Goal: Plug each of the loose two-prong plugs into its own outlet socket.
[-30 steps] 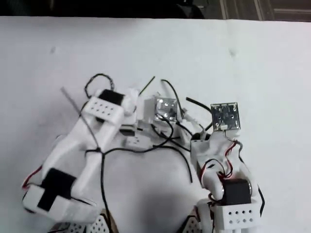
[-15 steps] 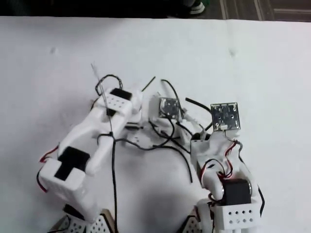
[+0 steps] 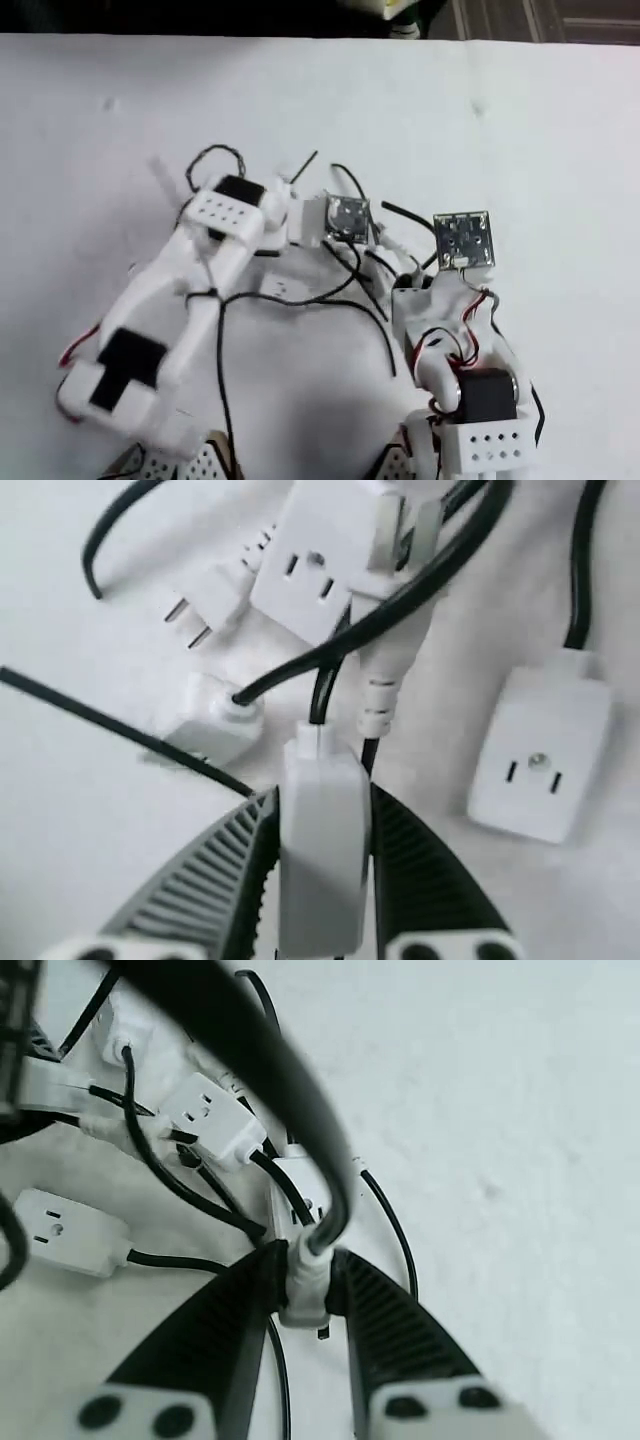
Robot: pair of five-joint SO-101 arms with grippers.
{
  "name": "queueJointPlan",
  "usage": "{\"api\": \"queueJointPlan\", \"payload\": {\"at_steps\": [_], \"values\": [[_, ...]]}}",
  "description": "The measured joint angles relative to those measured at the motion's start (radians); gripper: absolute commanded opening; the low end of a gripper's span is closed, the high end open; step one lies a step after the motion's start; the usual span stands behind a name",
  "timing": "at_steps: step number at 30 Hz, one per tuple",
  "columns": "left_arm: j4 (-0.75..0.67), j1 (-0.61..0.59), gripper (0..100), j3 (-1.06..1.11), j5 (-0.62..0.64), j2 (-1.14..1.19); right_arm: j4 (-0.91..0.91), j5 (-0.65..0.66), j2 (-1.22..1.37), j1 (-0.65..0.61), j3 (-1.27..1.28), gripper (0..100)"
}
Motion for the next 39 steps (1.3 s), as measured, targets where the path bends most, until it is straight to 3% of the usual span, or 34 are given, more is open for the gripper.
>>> {"api": "queueJointPlan", "payload": {"at_steps": [8, 15, 20, 26, 32, 35, 39], "values": [[0.173, -0.005, 2, 0.000, 0.011, -0.104, 0.000, 0.000, 0.000, 0.000, 0.000, 1.7], [0.175, -0.003, 2, 0.000, 0.227, -0.094, 0.000, 0.000, 0.000, 0.000, 0.000, 1.7], [0.052, -0.003, 2, -0.015, 0.382, 0.058, 0.000, 0.000, 0.000, 0.000, 0.000, 1.7], [0.020, -0.017, 4, -0.186, 0.466, 0.313, 0.000, 0.000, 0.000, 0.000, 0.000, 1.7], [0.149, -0.021, 22, -0.377, 0.496, 0.431, 0.000, 0.000, 0.000, 0.000, 0.000, 1.7], [0.192, -0.035, 22, -0.457, 0.559, 0.437, 0.000, 0.000, 0.000, 0.000, 0.000, 1.7], [0.206, -0.069, 19, -0.509, 0.549, 0.437, 0.000, 0.000, 0.000, 0.000, 0.000, 1.7]]}}
